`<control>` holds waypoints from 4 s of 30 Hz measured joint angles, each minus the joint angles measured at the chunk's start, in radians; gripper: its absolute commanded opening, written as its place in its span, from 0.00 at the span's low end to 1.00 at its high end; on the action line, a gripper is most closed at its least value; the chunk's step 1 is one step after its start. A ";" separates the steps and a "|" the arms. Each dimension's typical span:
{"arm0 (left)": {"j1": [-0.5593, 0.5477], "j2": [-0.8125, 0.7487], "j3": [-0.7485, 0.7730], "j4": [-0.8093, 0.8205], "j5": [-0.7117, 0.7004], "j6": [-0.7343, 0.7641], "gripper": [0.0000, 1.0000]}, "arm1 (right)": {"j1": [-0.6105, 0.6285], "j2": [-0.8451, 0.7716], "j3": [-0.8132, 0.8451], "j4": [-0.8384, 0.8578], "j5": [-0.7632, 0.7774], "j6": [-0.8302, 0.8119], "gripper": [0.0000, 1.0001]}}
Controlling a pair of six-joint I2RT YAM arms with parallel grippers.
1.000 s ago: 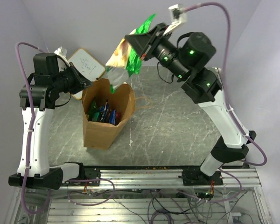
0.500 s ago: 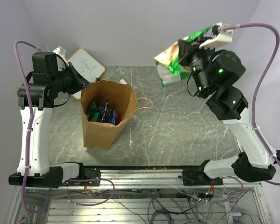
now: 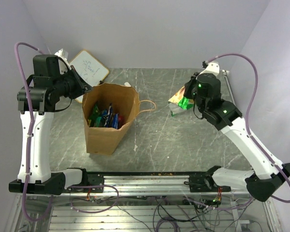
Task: Take the snacks out of the paper bag
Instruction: Place the snack at the center of the board, then adjust the paper bag at the center of the board.
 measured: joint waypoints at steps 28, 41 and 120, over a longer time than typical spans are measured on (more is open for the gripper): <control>0.000 0.039 0.037 0.003 0.052 0.037 0.07 | -0.359 0.243 -0.394 0.232 -0.598 0.513 0.07; 0.000 0.050 0.046 -0.003 0.052 0.057 0.07 | -0.448 0.078 -0.443 -0.042 -0.544 0.277 0.85; 0.000 0.048 0.067 0.045 -0.004 0.182 0.07 | 0.034 0.598 0.426 -0.332 -0.968 -0.101 0.09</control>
